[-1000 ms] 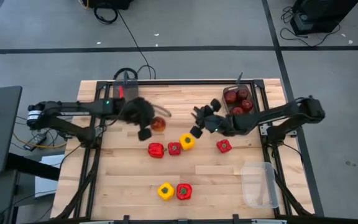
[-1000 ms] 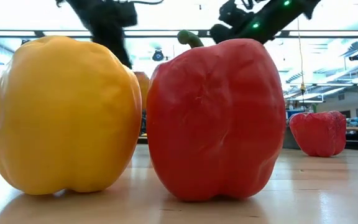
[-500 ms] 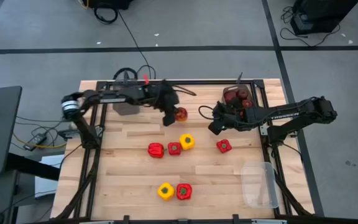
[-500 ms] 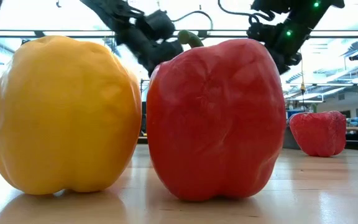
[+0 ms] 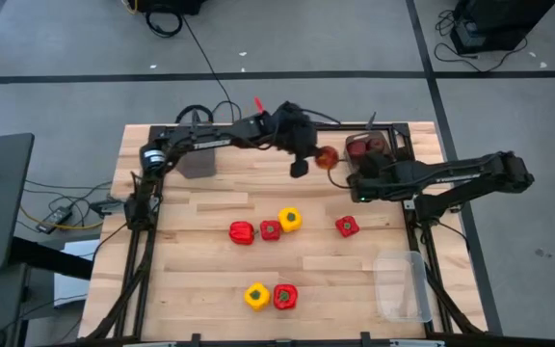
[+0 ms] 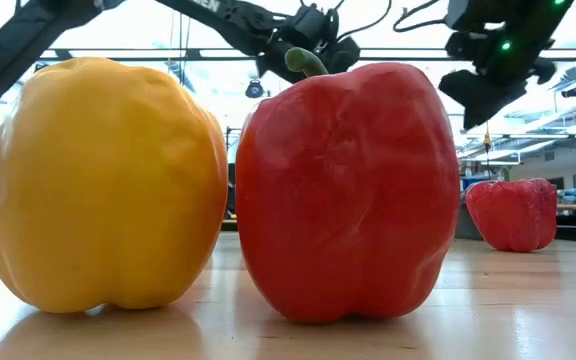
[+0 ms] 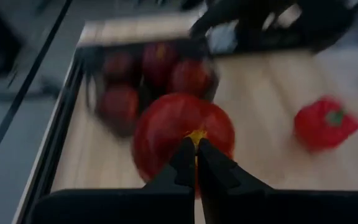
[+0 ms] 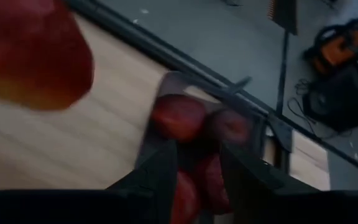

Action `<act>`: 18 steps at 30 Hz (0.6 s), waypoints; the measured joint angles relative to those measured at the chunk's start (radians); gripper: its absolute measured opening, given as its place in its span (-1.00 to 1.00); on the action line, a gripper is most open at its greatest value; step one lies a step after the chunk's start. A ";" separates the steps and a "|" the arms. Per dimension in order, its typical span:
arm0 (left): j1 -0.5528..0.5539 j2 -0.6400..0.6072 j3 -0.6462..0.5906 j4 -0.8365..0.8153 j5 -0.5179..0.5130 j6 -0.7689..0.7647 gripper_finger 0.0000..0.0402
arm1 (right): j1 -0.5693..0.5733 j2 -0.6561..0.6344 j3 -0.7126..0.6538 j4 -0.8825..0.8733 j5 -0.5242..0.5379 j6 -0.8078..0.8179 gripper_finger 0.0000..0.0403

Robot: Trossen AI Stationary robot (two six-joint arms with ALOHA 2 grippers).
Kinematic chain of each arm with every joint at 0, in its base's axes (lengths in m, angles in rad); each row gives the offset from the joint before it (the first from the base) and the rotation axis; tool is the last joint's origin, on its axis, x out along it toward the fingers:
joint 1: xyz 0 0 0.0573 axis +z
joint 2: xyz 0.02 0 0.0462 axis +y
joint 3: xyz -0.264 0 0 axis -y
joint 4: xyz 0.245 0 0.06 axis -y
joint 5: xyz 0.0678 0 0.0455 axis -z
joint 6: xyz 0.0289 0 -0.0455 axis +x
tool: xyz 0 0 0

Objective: Sort produce into baskets
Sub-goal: Put the apple into the right dark gray bin

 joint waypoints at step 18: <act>0.015 0.273 0.056 0.794 0.129 -0.235 -0.97 | 0.000 -0.152 0.000 -0.087 0.041 0.108 -0.34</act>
